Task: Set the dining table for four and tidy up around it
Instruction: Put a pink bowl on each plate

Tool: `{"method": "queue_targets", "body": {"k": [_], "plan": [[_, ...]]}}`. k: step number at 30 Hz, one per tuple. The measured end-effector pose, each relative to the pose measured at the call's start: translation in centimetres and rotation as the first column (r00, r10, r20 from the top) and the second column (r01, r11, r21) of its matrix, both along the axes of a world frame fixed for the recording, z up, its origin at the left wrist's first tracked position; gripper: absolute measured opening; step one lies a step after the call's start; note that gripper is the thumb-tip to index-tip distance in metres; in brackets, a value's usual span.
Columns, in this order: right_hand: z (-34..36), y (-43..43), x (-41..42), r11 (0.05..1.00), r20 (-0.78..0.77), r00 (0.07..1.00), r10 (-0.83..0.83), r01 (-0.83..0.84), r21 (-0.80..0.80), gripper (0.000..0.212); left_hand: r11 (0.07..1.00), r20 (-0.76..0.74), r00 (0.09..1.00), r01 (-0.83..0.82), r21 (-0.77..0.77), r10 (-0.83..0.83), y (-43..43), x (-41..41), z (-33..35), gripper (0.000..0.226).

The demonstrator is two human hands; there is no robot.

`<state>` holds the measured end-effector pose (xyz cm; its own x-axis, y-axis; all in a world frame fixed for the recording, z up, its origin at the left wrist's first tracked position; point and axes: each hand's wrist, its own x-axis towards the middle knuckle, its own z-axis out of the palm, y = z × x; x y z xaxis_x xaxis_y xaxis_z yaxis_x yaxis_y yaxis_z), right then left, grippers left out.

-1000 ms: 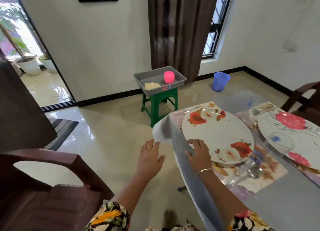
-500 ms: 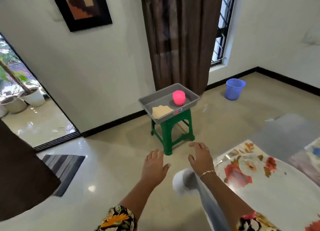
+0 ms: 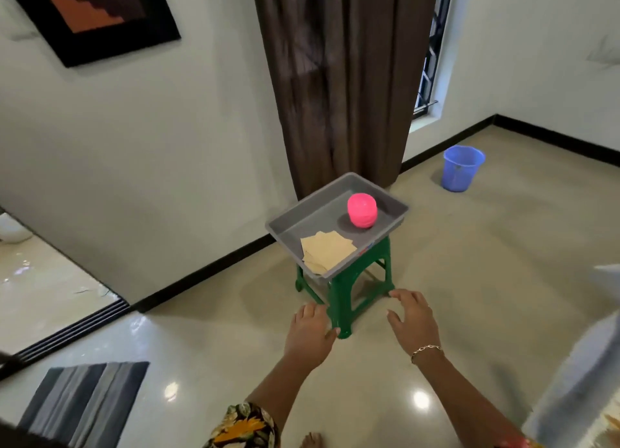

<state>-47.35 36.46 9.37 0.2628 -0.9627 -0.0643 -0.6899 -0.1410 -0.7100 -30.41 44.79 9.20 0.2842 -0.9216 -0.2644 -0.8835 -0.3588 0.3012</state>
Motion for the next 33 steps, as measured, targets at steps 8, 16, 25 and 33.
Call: {"method": "queue_targets", "body": {"k": [8, 16, 25, 33], "plan": [[0.2, -8.9, 8.9, 0.980, 0.061, 0.984, -0.165, 0.157, 0.124, 0.032, 0.995, -0.035, 0.995, 0.095, -0.019, -0.095, -10.6, 11.0, -0.9, 0.050], [-2.2, -21.1, 11.9, 0.955, 0.022, 0.972, -0.234, 0.226, 0.192, 0.032, 0.994, -0.130, 0.986, 0.109, 0.013, -0.107, -23.4, 15.5, -3.4, 0.051], [-4.9, -34.7, 13.9, 0.861, 0.045, 0.943, -0.330, 0.281, 0.424, 0.029, 0.991, -0.256, 0.967, 0.019, 0.130, 0.015, -36.7, 18.2, -5.2, 0.053], [-8.4, -42.6, 15.5, 0.743, -0.031, 0.917, -0.399, 0.343, 0.575, 0.037, 0.971, -0.403, 0.909, -0.010, 0.239, 0.109, -45.6, 19.0, -8.8, 0.059]]}}
